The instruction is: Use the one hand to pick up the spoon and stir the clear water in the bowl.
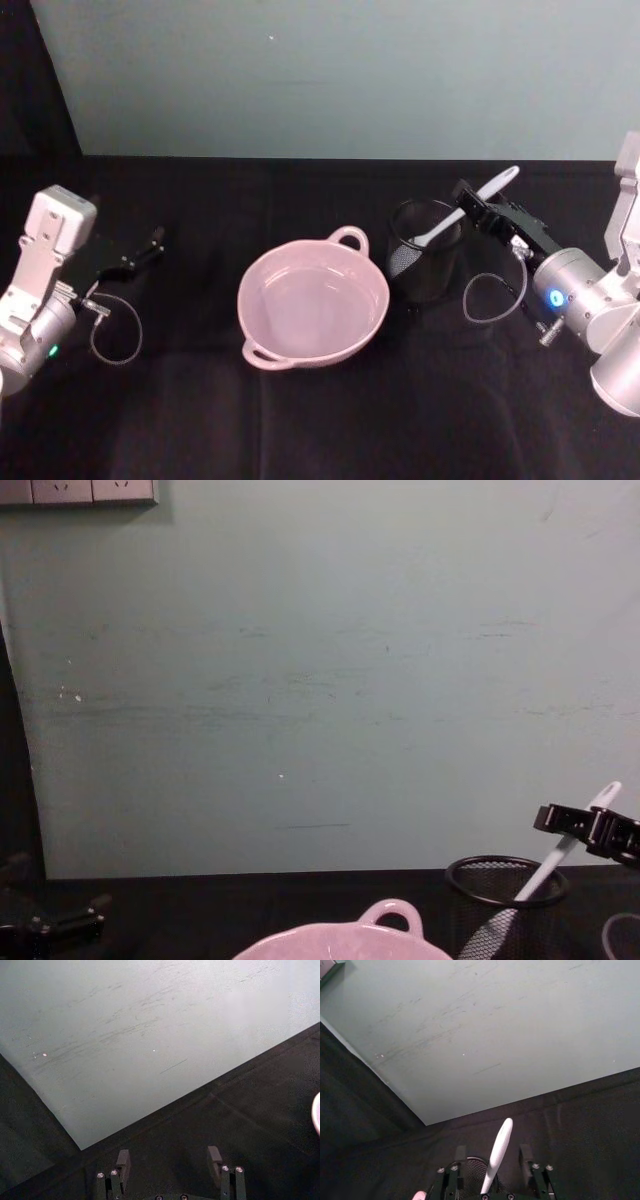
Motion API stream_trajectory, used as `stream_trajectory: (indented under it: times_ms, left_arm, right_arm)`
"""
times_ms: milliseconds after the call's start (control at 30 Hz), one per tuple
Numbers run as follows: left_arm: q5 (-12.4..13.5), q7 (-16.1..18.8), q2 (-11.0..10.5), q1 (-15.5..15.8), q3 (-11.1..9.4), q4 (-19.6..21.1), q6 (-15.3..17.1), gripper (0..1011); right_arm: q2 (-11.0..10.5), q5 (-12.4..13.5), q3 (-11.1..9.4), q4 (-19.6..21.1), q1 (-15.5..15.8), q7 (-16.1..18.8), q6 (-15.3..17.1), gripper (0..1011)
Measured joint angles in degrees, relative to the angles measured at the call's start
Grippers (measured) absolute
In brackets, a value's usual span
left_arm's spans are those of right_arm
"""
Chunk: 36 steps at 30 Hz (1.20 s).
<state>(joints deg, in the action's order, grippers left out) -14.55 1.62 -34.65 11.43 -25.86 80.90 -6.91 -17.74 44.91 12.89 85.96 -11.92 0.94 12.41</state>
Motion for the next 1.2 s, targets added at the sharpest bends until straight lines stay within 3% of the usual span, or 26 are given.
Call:
stream_trajectory:
  times_ms: [600, 967, 1200]
  left_arm:
    - [0.0, 0.0, 0.0, 0.0, 0.0, 0.0, 0.0, 1011]
    - [0.0, 0.0, 0.0, 0.0, 0.0, 0.0, 0.0, 1011]
    - [0.0, 0.0, 0.0, 0.0, 0.0, 0.0, 0.0, 1011]
  right_arm:
    - [0.0, 0.1, 0.0, 0.1, 0.1, 0.1, 0.0, 142]
    - [-0.2, -0.2, 0.1, 0.3, 0.2, 0.5, -0.2, 124]
    - [-2.1, -3.8, 0.9, 3.7, 1.6, 3.9, -3.1, 123]
